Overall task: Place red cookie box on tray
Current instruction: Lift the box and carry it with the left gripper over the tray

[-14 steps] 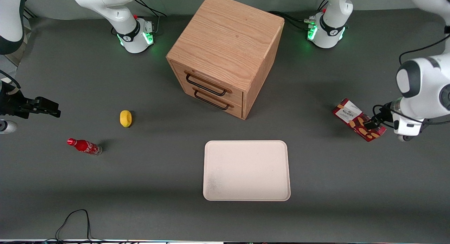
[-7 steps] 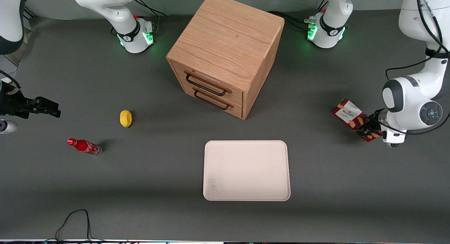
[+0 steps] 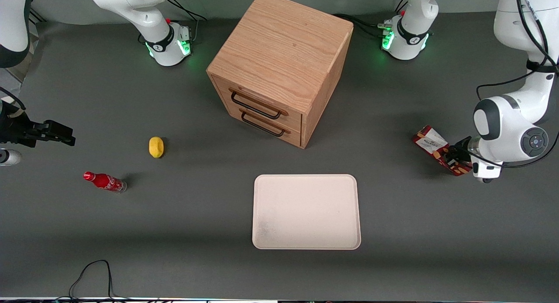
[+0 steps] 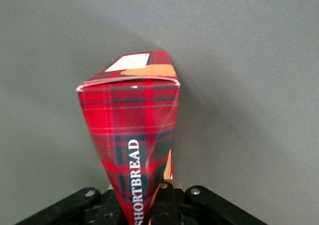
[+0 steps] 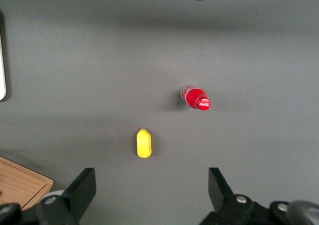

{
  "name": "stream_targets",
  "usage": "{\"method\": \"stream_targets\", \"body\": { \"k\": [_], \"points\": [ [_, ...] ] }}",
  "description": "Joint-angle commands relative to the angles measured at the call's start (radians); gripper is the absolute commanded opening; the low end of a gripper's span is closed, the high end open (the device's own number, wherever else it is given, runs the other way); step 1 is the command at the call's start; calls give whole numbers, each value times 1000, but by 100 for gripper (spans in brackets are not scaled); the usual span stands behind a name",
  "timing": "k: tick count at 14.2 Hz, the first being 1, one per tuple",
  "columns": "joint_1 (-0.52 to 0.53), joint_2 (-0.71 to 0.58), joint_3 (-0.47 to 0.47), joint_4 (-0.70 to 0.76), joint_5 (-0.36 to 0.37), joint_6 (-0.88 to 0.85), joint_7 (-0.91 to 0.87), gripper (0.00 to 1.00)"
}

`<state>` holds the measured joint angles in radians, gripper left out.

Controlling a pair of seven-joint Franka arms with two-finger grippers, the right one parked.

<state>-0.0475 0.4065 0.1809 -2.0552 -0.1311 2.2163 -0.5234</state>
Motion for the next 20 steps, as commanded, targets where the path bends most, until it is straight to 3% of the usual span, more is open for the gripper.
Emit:
{"method": "stream_targets", "body": {
  "k": [1, 6, 10, 12, 14, 20],
  "points": [
    [-35, -31, -10, 96, -4, -111, 57, 0],
    [-64, -12, -164, 430, 5, -340, 62, 0],
    [-127, 90, -248, 654, 43, -369, 86, 0],
    [-152, 153, -261, 743, 59, -362, 199, 0],
    [-178, 222, -261, 808, 57, -322, 288, 0],
    [-233, 374, -261, 820, 56, -126, 269, 0]
  ]
}}
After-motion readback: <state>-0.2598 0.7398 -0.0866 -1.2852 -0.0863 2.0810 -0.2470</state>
